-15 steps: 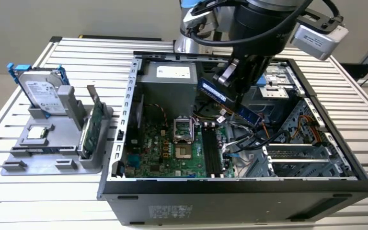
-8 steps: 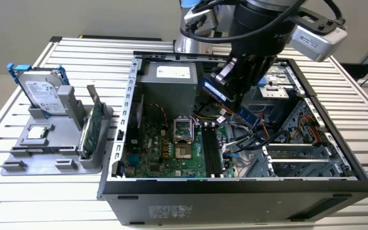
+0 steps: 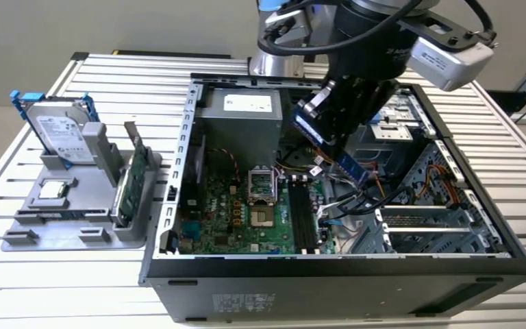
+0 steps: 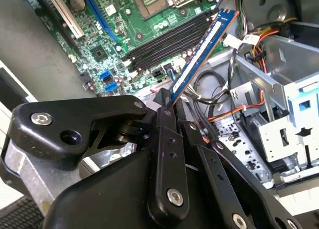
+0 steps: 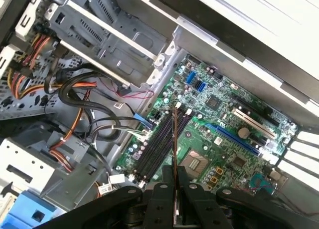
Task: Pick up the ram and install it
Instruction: 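Insert the ram into the slot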
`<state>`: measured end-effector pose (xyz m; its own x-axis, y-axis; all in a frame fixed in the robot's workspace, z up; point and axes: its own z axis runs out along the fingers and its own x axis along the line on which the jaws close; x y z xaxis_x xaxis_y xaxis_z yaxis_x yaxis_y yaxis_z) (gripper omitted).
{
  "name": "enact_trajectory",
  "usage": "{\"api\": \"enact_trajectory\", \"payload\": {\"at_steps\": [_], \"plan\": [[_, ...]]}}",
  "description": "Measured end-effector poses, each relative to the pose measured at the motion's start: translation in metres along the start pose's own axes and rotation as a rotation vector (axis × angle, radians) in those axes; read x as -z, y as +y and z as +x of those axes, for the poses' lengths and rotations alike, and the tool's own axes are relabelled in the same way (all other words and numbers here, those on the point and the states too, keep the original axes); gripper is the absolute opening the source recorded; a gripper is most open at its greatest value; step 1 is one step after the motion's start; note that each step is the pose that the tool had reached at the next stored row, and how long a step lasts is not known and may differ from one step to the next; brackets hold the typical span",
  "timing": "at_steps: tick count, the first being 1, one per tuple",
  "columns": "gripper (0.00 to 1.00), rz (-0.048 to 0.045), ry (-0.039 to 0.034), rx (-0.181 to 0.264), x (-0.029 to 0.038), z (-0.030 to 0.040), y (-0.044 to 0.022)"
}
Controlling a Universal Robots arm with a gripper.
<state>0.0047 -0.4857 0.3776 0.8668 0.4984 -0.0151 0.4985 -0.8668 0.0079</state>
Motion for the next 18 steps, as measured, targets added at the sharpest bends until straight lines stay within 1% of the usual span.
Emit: {"api": "enact_trajectory", "payload": {"at_steps": [18], "plan": [[0.0,0.0037,-0.002,-0.248,0.0,0.0,0.0]]}}
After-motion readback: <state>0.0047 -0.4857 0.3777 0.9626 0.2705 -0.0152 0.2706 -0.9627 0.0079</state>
